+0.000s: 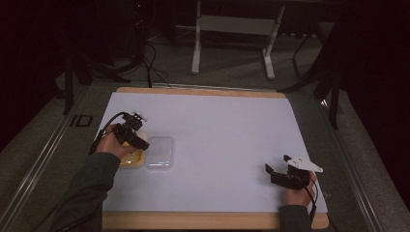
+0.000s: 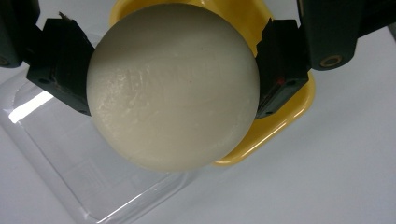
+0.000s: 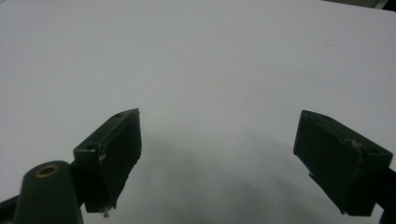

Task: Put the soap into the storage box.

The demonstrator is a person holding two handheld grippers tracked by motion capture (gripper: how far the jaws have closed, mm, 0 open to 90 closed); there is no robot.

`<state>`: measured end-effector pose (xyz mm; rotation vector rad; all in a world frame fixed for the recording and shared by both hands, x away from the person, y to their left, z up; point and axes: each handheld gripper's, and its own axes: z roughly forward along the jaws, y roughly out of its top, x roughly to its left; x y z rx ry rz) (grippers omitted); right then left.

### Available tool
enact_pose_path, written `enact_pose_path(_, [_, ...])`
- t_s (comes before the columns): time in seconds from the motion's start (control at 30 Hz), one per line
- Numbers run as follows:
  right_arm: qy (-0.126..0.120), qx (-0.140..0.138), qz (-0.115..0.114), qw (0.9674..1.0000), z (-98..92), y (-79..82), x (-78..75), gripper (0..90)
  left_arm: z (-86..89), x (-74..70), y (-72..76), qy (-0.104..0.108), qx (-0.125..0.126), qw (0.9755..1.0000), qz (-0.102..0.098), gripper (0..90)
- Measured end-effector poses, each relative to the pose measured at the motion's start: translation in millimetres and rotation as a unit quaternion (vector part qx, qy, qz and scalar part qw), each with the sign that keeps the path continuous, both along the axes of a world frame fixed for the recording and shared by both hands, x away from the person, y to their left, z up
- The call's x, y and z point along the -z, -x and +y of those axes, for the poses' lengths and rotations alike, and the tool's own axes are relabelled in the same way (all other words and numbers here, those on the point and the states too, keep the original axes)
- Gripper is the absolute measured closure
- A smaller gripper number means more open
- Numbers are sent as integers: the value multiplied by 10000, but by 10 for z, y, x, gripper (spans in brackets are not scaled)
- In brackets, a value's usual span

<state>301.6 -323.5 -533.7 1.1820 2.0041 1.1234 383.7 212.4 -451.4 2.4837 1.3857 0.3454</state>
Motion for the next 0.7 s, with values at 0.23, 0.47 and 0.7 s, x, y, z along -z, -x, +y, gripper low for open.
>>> enact_pose_path(0.23, [4, 2, 4, 10000, 2, 1, 0, 147, 90, 2, 6, 51, -204, 9998, -3, 234])
enact_pose_path(0.47, [6, 2, 3, 10000, 2, 1, 0, 147, 164, 27, 8, 44, -359, 9993, 57, 234])
enact_pose_path(0.7, [8, 4, 4, 10000, 4, 1, 0, 147, 223, 33, 11, -14, -433, 9990, 117, 234])
